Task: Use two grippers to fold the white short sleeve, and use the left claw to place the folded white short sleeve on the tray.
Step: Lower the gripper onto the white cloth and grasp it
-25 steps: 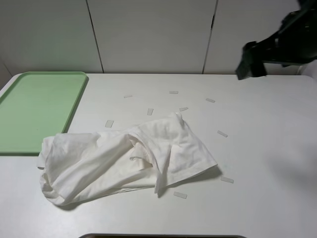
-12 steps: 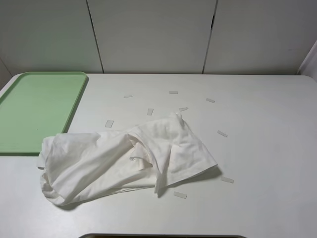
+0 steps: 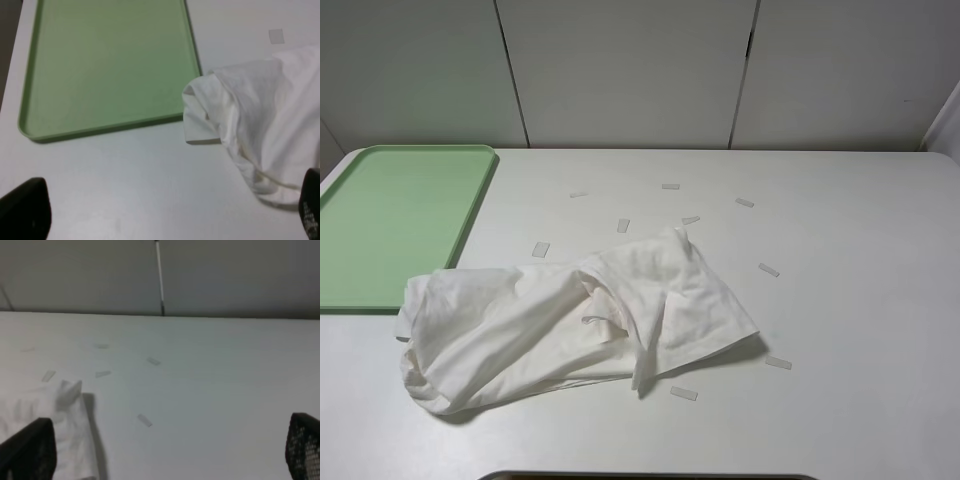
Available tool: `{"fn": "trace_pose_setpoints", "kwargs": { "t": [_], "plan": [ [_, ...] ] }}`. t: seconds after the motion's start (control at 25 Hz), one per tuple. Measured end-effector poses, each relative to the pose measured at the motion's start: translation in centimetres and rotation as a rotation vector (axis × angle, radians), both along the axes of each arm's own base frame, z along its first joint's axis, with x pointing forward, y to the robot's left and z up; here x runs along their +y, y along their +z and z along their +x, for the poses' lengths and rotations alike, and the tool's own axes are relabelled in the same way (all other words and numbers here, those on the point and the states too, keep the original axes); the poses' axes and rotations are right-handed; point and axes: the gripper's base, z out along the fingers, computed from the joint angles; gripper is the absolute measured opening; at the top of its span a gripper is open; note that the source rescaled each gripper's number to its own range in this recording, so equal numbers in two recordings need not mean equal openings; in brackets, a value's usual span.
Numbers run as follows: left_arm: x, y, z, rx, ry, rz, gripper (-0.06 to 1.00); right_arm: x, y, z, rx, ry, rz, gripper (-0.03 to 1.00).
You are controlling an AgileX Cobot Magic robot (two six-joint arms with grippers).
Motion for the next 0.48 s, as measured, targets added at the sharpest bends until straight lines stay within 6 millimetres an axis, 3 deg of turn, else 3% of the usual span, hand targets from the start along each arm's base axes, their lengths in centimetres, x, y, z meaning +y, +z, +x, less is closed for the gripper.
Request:
{"fn": "trace_pose_setpoints", "kwargs": {
  "t": [0.28, 0.48],
  "plan": [
    [0.0, 0.0, 0.0, -0.001, 0.0, 0.0, 1.0, -0.8, -1.5, -3.4, -0.033, 0.01, -0.041, 1.0],
    [0.0, 0.0, 0.0, -0.001, 0.0, 0.0, 1.0, -0.9, -3.3, -2.9, 0.084, 0.036, -0.066, 1.0]
  ]
}}
